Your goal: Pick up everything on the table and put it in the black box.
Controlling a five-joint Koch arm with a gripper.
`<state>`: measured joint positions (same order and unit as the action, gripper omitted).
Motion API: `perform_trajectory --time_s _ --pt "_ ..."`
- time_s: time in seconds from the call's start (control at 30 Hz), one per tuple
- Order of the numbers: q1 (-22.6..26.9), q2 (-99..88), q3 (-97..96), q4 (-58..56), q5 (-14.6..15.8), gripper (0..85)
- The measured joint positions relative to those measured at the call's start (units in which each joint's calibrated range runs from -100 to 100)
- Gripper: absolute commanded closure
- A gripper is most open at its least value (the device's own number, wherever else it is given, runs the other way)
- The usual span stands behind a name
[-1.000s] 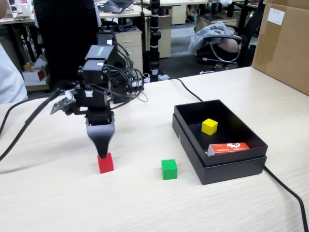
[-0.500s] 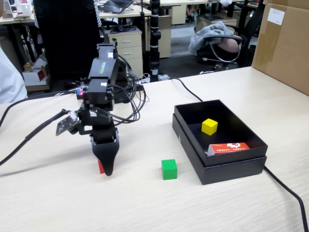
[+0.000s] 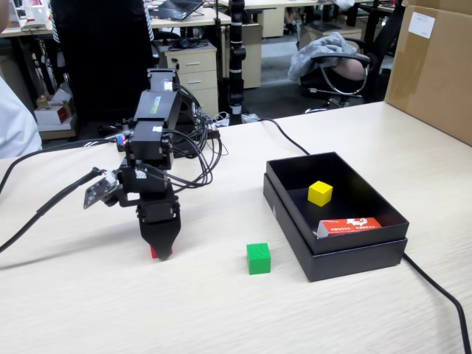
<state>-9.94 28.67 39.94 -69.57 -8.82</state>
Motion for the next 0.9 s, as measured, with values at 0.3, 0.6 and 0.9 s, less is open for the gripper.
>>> perform_trajectory --time_s 0.3,0.6,0.9 --pt "0.2 -14.8 -12.8 0.6 -0.2 83.0" --pt "9.7 -54.4 -32.0 1.2 2.1 82.9" --pt "23.8 -52.6 -14.3 0.9 7.6 82.6"
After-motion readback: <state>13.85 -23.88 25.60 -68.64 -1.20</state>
